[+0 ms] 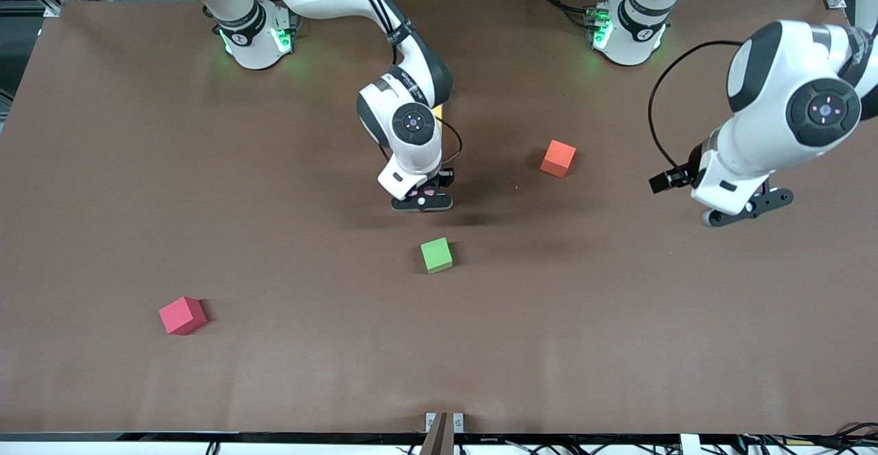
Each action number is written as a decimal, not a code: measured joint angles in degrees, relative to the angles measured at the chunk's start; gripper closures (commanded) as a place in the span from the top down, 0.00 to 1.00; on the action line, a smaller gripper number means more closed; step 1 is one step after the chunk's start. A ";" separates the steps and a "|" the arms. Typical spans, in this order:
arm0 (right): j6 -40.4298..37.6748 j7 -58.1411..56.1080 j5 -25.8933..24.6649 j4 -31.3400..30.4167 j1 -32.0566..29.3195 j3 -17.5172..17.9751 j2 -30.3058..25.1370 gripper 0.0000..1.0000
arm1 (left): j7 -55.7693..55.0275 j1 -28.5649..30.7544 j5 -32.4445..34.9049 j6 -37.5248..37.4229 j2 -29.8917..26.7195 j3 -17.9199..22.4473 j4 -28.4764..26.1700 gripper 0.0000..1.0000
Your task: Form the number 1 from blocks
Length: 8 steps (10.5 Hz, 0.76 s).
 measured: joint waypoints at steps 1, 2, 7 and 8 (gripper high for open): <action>-0.01 0.66 0.00 -0.11 0.29 0.03 0.07 0.60 | 0.18 -0.13 -0.06 0.00 -0.52 0.05 -0.71 1.00; -0.01 1.21 0.00 -0.18 0.58 0.04 0.18 0.60 | 0.21 -0.39 -0.07 0.00 -0.55 0.06 -1.10 1.00; -0.28 2.47 0.00 -0.36 1.05 0.35 0.31 1.00 | 0.89 -1.01 -0.19 -1.04 -0.55 0.14 -1.76 1.00; -0.30 2.81 0.00 -0.36 1.05 0.34 0.30 1.00 | 1.05 -1.07 -0.21 -1.18 -0.55 0.14 -1.77 1.00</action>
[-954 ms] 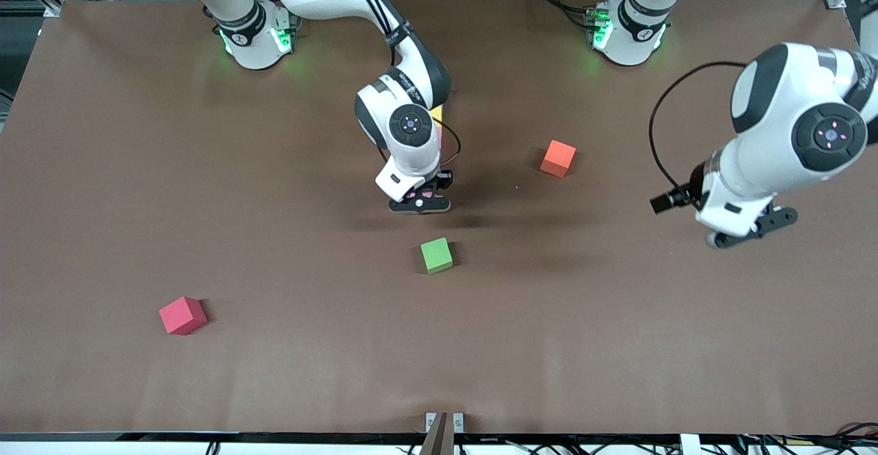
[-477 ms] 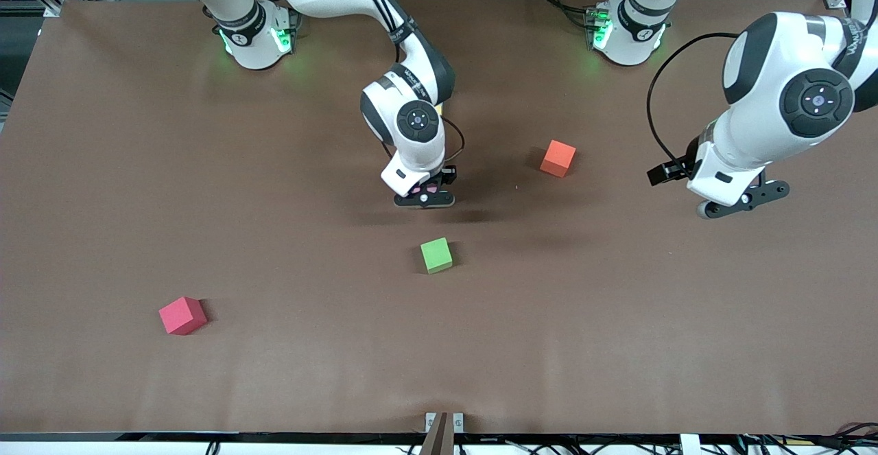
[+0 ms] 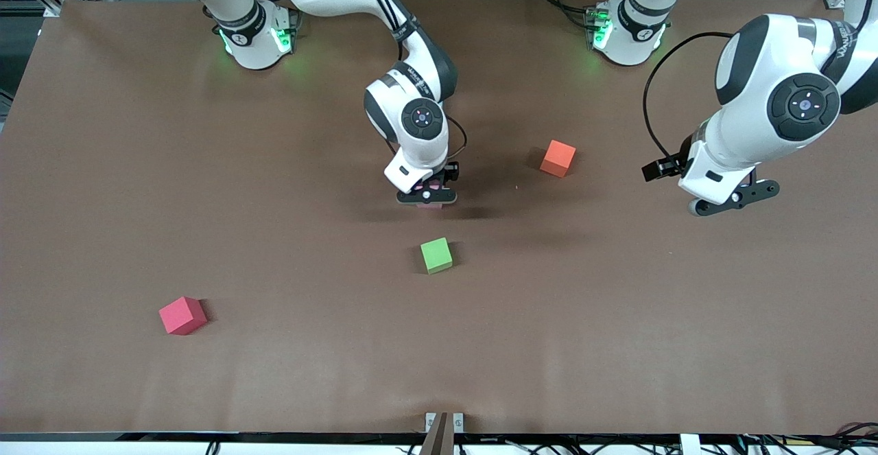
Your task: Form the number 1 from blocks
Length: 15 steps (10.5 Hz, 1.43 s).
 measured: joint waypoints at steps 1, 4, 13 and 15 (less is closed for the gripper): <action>0.02 0.09 0.00 0.07 -0.02 -0.08 -0.05 1.00 | 0.07 -0.06 -0.01 -0.04 0.00 0.00 0.00 1.00; -0.68 -3.01 -0.28 0.68 -1.51 -0.75 -1.28 1.00 | 0.13 -0.21 -0.14 -0.08 -0.01 -0.01 0.00 1.00; -22.60 -33.41 -16.79 7.61 -13.17 -1.30 -8.09 1.00 | 7.79 -0.09 -0.45 -0.01 -3.57 3.33 6.31 1.00; -27.20 -35.08 -17.04 9.89 -20.09 -1.61 -16.03 1.00 | 11.59 -0.74 -0.45 -0.51 -5.32 4.78 8.98 1.00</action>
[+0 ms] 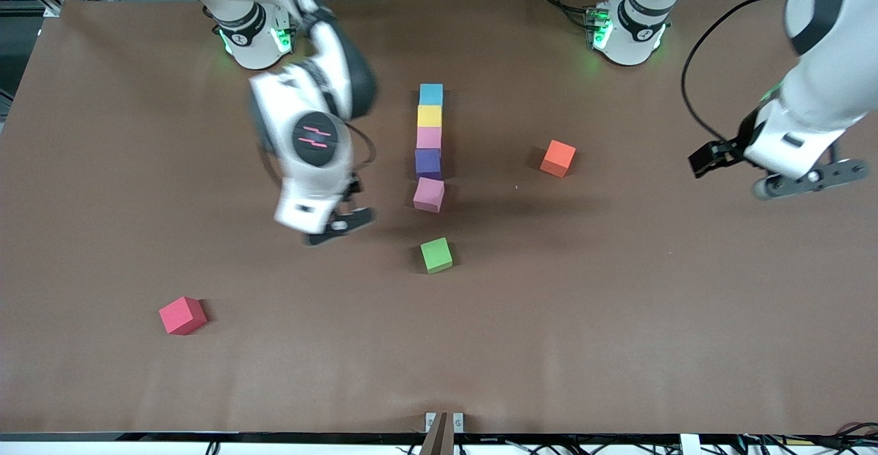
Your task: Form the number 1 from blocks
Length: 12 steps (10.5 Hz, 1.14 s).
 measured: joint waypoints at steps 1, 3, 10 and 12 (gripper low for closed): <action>-2.19 1.43 0.00 0.08 -3.88 -0.08 -5.14 1.00 | 1.38 -1.22 0.00 -1.01 -0.44 1.35 1.26 1.00; -6.20 6.05 0.01 -0.27 -11.64 -0.07 -13.41 1.00 | 2.74 -4.67 0.00 -3.57 -0.90 4.21 3.14 1.00; -11.61 1.07 8.32 -1.21 -32.55 0.10 -19.76 1.00 | 7.85 -6.81 -2.97 -10.80 -1.49 6.12 9.21 1.00; -10.40 0.02 5.18 -3.06 -32.73 0.78 -20.90 1.00 | 8.03 -6.87 -3.04 -10.80 -1.52 6.06 9.39 1.00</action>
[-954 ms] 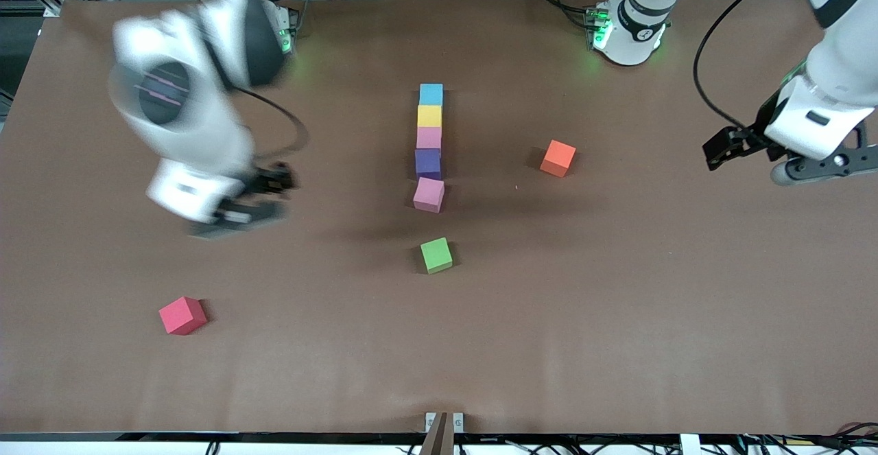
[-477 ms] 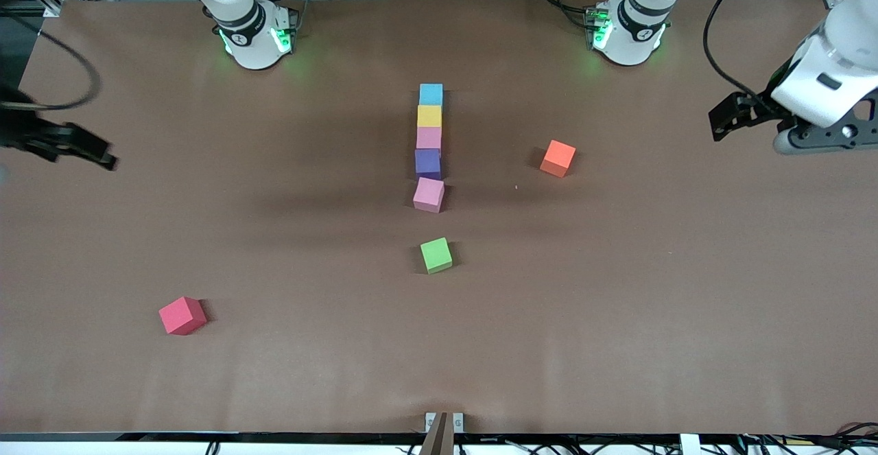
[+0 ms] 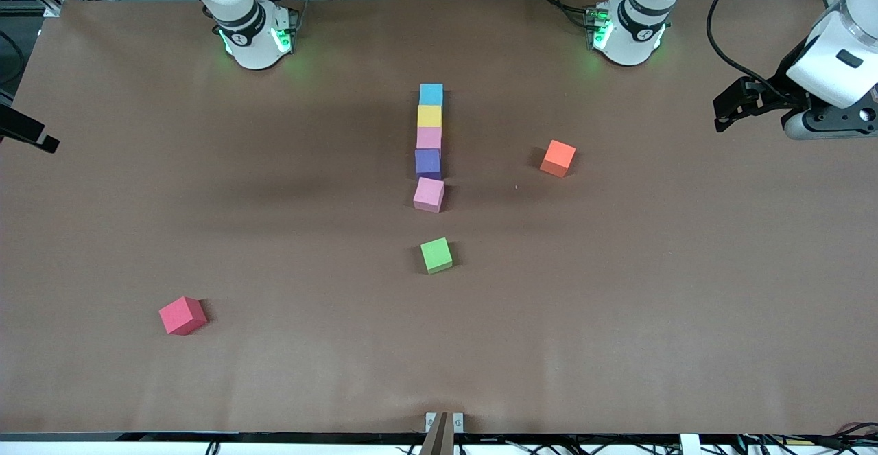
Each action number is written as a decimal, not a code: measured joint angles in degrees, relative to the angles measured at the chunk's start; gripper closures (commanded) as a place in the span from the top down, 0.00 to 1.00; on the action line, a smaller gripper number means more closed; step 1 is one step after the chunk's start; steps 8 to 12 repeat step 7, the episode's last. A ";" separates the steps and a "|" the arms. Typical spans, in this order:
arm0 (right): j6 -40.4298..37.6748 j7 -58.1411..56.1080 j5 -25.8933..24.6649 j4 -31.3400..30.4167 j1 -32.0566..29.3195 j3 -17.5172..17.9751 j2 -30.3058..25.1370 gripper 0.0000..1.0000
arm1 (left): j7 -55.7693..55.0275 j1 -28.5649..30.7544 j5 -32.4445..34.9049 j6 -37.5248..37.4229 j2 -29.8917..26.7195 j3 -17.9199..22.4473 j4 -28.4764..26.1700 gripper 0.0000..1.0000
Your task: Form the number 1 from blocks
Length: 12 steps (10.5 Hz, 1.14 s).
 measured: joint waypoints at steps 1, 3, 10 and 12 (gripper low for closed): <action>0.57 -0.07 -1.03 -0.75 -0.02 1.01 -0.63 1.00 | 0.45 -0.01 -0.21 -0.01 -0.09 -0.01 0.07 1.00; 0.66 -0.06 -1.90 -1.22 -0.01 2.45 -1.58 1.00 | 1.27 0.03 -1.41 -0.04 -0.51 0.06 0.11 1.00; 0.66 -0.06 -2.05 -1.83 -0.01 2.80 -1.66 1.00 | 1.31 0.10 -1.62 -0.17 -0.64 0.17 0.10 1.00; 0.66 -0.06 -2.05 -1.83 -0.01 2.80 -1.66 1.00 | 1.31 0.10 -1.62 -0.17 -0.64 0.17 0.10 1.00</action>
